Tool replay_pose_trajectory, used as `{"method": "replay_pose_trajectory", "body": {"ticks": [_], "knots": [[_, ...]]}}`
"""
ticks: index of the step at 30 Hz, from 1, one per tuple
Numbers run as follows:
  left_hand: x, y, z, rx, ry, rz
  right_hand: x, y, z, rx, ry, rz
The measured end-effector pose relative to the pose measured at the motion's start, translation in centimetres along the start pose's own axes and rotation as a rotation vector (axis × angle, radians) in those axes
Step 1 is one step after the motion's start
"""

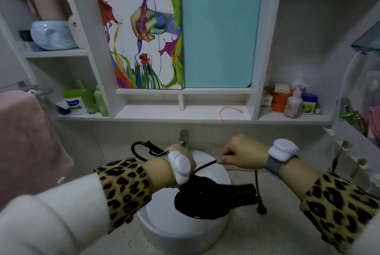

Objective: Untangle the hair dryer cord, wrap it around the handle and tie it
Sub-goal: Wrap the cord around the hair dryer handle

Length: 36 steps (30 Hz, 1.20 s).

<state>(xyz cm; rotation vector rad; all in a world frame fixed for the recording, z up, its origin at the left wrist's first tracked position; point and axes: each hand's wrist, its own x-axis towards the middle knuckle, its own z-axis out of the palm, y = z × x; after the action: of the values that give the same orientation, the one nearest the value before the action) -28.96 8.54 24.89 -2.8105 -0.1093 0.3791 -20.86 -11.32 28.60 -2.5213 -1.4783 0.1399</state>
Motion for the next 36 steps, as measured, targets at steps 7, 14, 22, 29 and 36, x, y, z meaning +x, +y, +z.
{"method": "replay_pose_trajectory", "body": {"ticks": [7, 14, 22, 29, 36], "knots": [[0.2, -0.2, -0.1, -0.123, -0.223, -0.02, -0.3, -1.8, 2.4, -0.217, 0.207, 0.053], [-0.2, 3.5, 6.4, -1.149, 0.018, -0.293, -2.5, -1.6, 7.7, 0.263, 0.359, 0.044], [-1.7, 4.8, 6.6, -1.729, 0.182, -0.178, -3.8, 0.6, 10.9, 1.049, 0.133, 0.259], [-4.1, 2.0, 6.2, -1.45, 0.149, 0.031, -2.7, 2.6, 9.1, 0.829, 0.083, 0.275], [-6.2, -0.7, 3.8, -0.898, 0.113, 0.132, -0.7, 4.3, 6.0, 0.333, -0.063, 0.29]]}}
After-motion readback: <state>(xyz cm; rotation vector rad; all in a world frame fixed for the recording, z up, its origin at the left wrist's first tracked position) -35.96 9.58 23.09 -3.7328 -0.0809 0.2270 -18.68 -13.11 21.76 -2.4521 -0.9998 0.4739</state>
